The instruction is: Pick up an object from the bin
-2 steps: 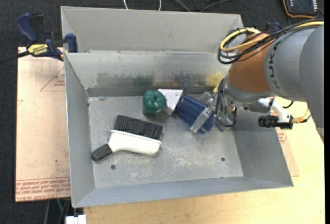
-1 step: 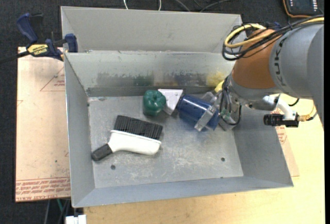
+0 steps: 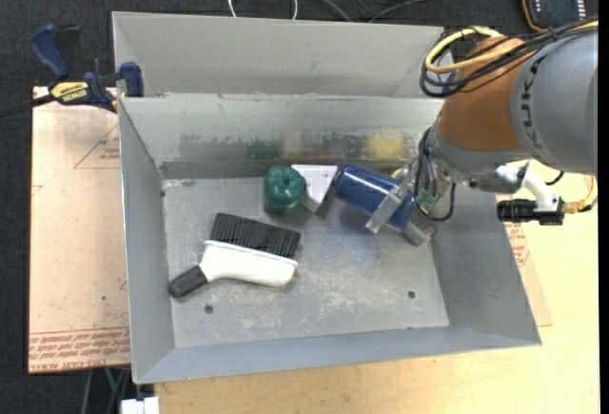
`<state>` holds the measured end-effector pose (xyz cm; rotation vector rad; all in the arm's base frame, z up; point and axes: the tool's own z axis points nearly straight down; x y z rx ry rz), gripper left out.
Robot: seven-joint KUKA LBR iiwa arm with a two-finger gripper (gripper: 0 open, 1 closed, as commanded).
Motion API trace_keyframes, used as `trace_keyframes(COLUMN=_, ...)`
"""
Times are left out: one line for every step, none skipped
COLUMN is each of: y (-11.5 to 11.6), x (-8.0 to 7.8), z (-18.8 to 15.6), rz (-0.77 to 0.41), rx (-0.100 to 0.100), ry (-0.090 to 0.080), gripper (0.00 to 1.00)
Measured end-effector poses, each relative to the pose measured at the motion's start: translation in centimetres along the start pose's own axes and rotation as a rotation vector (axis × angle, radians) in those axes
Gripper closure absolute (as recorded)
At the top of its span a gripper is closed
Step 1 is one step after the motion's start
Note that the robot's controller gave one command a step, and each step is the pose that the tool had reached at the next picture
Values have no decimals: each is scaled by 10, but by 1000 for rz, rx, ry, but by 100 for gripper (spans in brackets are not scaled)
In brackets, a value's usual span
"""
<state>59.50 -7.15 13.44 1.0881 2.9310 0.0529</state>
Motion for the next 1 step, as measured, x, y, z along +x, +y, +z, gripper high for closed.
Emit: trace_keyframes(y=1, x=0, z=-23, rz=0, rx=-1, ry=-2, gripper=100)
